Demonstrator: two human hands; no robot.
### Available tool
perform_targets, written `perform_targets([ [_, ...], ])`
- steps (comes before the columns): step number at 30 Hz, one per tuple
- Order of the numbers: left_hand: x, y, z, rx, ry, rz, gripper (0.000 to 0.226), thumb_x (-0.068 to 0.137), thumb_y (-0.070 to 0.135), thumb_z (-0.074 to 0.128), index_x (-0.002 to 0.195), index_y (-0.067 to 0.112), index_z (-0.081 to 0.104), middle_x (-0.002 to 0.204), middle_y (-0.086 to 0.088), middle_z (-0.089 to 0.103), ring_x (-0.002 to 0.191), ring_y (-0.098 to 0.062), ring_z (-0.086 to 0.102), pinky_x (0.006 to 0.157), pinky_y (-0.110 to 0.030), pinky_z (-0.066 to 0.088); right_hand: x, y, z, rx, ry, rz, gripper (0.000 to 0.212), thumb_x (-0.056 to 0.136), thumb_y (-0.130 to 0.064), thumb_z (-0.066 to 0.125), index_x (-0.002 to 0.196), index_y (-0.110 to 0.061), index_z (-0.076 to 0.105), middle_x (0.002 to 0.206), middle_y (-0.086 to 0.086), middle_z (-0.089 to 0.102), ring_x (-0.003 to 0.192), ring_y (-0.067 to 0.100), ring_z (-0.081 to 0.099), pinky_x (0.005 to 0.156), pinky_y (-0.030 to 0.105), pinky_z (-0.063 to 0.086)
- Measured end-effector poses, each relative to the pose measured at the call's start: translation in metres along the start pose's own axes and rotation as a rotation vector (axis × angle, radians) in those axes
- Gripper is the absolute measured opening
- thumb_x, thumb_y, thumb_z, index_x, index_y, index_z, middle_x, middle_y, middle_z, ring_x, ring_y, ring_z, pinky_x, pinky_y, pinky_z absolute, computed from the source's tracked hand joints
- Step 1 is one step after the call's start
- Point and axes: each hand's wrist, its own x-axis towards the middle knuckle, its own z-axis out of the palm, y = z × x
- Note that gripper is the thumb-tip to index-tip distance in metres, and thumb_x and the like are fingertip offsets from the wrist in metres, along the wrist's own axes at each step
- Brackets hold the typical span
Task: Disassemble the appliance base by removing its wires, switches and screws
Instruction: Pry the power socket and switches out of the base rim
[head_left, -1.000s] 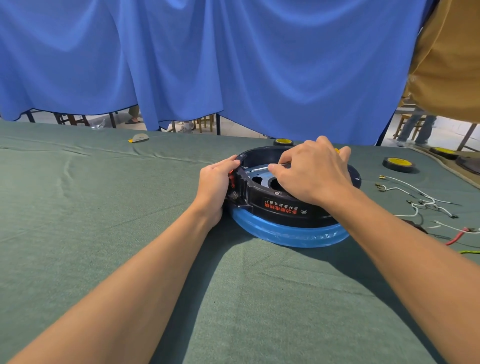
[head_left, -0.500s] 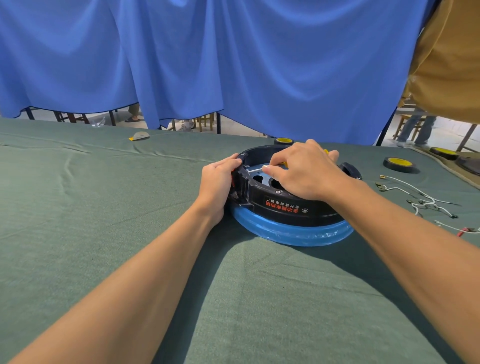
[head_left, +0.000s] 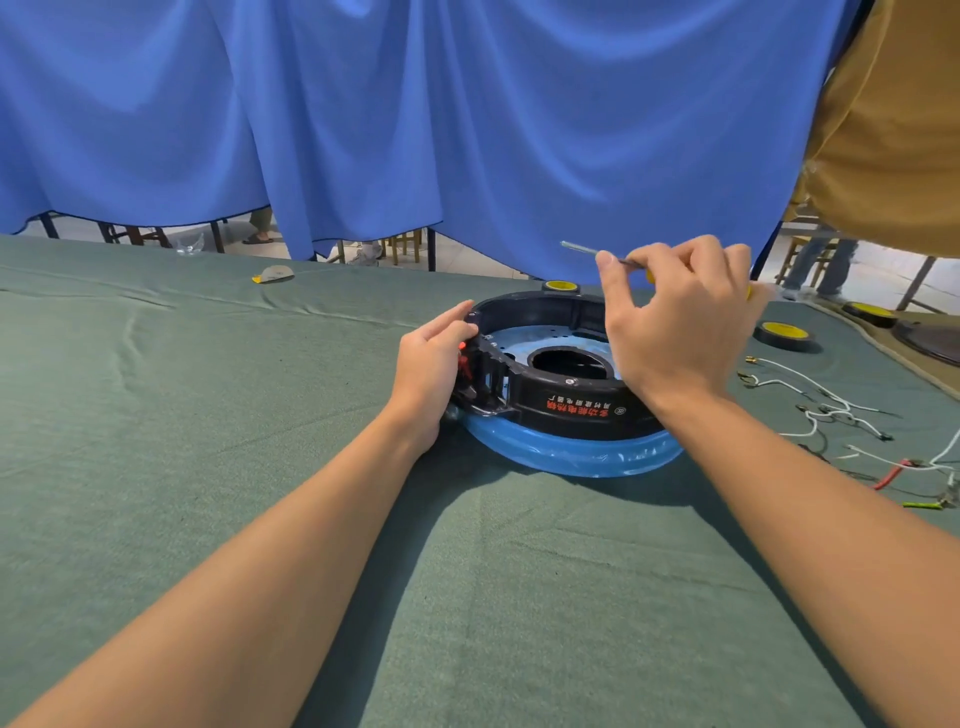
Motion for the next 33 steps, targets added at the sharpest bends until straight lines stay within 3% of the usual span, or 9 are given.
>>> perform_targets([
  [3, 0.0, -0.004, -0.002, 0.011, -0.01, 0.022, 0.032, 0.092, 0.015, 0.055, 0.119, 0.026, 0.068, 0.106, 0.005, 0.073, 0.097, -0.015, 0.069, 0.087, -0.033, 0.056, -0.002, 0.004, -0.001, -0.055, -0.052, 0.0, 0.047, 0.095, -0.057, 0.044, 0.096, -0.02, 0.073, 0.094, 0.003, 0.06, 0.098, 0.027, 0.05, 0.079, 0.039, 0.033],
  [6, 0.002, -0.005, -0.004, 0.021, -0.017, 0.041, 0.032, 0.092, 0.016, 0.056, 0.122, 0.024, 0.066, 0.104, 0.007, 0.073, 0.093, -0.01, 0.07, 0.084, -0.03, 0.056, -0.026, -0.001, -0.012, 0.019, -0.049, -0.122, 0.039, 0.095, -0.05, 0.051, 0.088, -0.018, 0.071, 0.082, 0.003, 0.058, 0.082, 0.028, 0.054, 0.063, 0.04, 0.044],
  [10, 0.002, -0.004, -0.002, 0.046, -0.001, 0.073, 0.034, 0.093, 0.015, 0.054, 0.124, 0.022, 0.065, 0.093, 0.019, 0.071, 0.081, 0.006, 0.067, 0.064, -0.011, 0.051, -0.061, -0.003, -0.022, 0.018, -0.066, -0.221, 0.035, 0.097, -0.045, 0.052, 0.081, -0.016, 0.066, 0.076, 0.001, 0.052, 0.069, 0.023, 0.051, 0.051, 0.027, 0.032],
  [13, 0.001, -0.004, 0.0, 0.076, -0.001, 0.078, 0.034, 0.094, 0.015, 0.053, 0.126, 0.021, 0.064, 0.097, 0.017, 0.069, 0.078, 0.009, 0.066, 0.061, -0.007, 0.048, -0.06, 0.0, -0.019, -0.03, -0.098, -0.196, 0.038, 0.1, -0.043, 0.049, 0.083, -0.012, 0.065, 0.079, 0.007, 0.053, 0.072, 0.029, 0.052, 0.048, 0.031, 0.038],
  [18, -0.001, -0.006, -0.001, 0.182, -0.022, 0.115, 0.036, 0.095, 0.022, 0.055, 0.131, 0.021, 0.059, 0.111, 0.01, 0.066, 0.091, 0.007, 0.062, 0.081, -0.012, 0.049, -0.041, 0.009, -0.011, -0.053, -0.341, -0.083, 0.041, 0.103, -0.044, 0.036, 0.101, -0.012, 0.062, 0.093, 0.009, 0.046, 0.089, 0.032, 0.05, 0.06, 0.038, 0.043],
  [21, -0.002, -0.009, -0.001, 0.2, -0.035, 0.126, 0.038, 0.096, 0.025, 0.055, 0.134, 0.021, 0.057, 0.105, 0.011, 0.068, 0.095, -0.001, 0.065, 0.09, -0.024, 0.05, -0.039, 0.008, -0.018, 0.046, -0.371, -0.156, 0.041, 0.101, -0.044, 0.036, 0.101, -0.012, 0.061, 0.089, 0.007, 0.044, 0.072, 0.033, 0.049, 0.06, 0.042, 0.048],
  [25, 0.0, -0.01, -0.002, 0.222, -0.024, 0.148, 0.037, 0.094, 0.028, 0.058, 0.131, 0.023, 0.059, 0.11, 0.004, 0.069, 0.094, -0.003, 0.066, 0.087, -0.025, 0.05, -0.058, -0.002, -0.034, 0.135, -0.316, -0.446, 0.03, 0.101, -0.035, 0.048, 0.103, -0.011, 0.066, 0.074, 0.006, 0.046, 0.047, 0.029, 0.043, 0.04, 0.036, 0.046],
  [28, -0.001, -0.01, -0.002, 0.252, -0.018, 0.154, 0.038, 0.094, 0.029, 0.058, 0.131, 0.024, 0.059, 0.104, 0.01, 0.069, 0.095, -0.006, 0.065, 0.091, -0.029, 0.05, -0.069, -0.001, -0.038, 0.122, -0.339, -0.455, 0.024, 0.098, -0.028, 0.054, 0.107, -0.012, 0.069, 0.07, 0.007, 0.048, 0.046, 0.025, 0.037, 0.038, 0.036, 0.046],
  [33, -0.001, -0.01, -0.001, 0.229, -0.024, 0.13, 0.048, 0.088, 0.033, 0.059, 0.135, 0.021, 0.056, 0.12, 0.003, 0.066, 0.109, -0.013, 0.063, 0.102, -0.039, 0.047, -0.072, 0.008, -0.041, 0.069, -0.385, -0.418, 0.018, 0.096, -0.023, 0.061, 0.102, -0.009, 0.071, 0.07, 0.009, 0.046, 0.045, 0.032, 0.046, 0.04, 0.04, 0.048],
])
